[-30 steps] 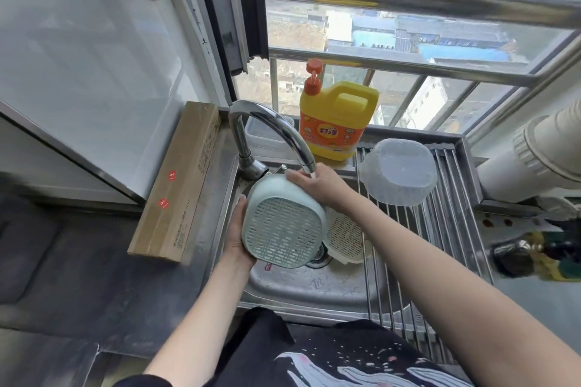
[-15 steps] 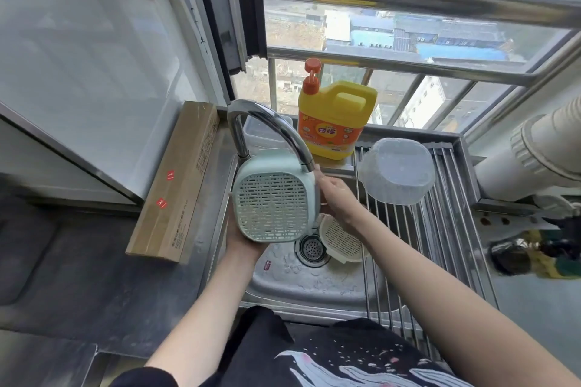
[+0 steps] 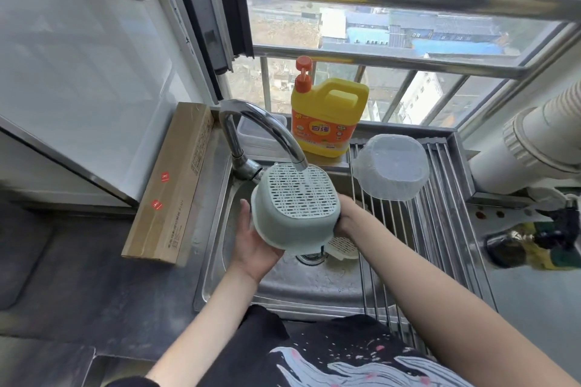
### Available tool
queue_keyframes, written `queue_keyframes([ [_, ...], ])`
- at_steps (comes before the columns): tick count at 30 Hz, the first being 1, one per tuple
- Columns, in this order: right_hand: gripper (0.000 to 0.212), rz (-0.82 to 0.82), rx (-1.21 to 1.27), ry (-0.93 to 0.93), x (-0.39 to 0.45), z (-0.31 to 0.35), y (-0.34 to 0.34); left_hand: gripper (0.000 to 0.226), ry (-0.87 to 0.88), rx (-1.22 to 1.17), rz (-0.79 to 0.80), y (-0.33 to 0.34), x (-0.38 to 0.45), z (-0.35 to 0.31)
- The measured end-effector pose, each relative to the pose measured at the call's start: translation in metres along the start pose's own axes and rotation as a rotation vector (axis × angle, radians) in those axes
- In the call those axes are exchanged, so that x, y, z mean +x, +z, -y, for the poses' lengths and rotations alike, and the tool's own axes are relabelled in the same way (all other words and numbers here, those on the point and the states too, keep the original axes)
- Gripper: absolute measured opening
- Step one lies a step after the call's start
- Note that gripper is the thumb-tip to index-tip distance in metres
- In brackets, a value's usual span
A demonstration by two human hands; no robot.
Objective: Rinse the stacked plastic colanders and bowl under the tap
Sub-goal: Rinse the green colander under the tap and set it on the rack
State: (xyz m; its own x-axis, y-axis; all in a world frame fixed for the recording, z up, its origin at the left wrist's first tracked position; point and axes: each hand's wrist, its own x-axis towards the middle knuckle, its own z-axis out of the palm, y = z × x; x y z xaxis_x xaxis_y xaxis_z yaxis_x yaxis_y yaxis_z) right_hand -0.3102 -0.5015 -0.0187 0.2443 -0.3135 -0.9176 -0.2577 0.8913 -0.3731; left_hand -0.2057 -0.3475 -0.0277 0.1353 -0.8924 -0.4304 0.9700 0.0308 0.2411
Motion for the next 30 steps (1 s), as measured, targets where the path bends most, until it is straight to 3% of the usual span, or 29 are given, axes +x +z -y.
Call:
queue_keyframes([
  [6,0.024,0.098,0.205,-0.04,0.005,-0.029,-0.018,0.042,-0.003,0.042,-0.079,0.04,0.014,0.0],
  [9,0.022,0.182,0.404,-0.031,-0.001,-0.026,-0.02,0.047,-0.063,-0.037,-0.079,0.053,0.027,-0.003],
  [13,0.012,0.14,0.479,0.035,-0.001,-0.022,-0.027,0.051,-0.1,-0.043,-0.033,0.07,0.042,-0.006],
  [17,0.015,0.074,0.499,-0.015,0.012,-0.018,-0.03,0.036,-0.11,0.11,0.014,0.083,0.047,-0.007],
  [19,0.026,0.075,0.498,-0.063,0.01,-0.014,-0.028,0.035,-0.109,0.196,0.026,0.08,0.046,-0.009],
  [21,0.051,0.102,0.469,-0.066,0.009,-0.012,-0.03,0.038,-0.122,0.27,0.042,0.074,0.043,-0.014],
  [23,0.066,0.169,0.335,-0.042,0.006,-0.008,-0.029,0.043,-0.136,0.381,0.047,0.066,0.036,-0.017],
  [26,0.067,0.07,0.084,-0.093,0.001,-0.006,-0.016,0.034,-0.101,0.821,-0.056,0.058,0.024,-0.012],
  [28,0.063,0.053,0.127,-0.206,-0.002,-0.006,-0.008,0.028,-0.016,1.453,-0.077,0.054,0.02,-0.006],
  [30,0.068,0.212,0.244,-0.304,-0.003,-0.005,-0.004,0.023,0.069,2.034,-0.143,0.051,0.016,0.002],
])
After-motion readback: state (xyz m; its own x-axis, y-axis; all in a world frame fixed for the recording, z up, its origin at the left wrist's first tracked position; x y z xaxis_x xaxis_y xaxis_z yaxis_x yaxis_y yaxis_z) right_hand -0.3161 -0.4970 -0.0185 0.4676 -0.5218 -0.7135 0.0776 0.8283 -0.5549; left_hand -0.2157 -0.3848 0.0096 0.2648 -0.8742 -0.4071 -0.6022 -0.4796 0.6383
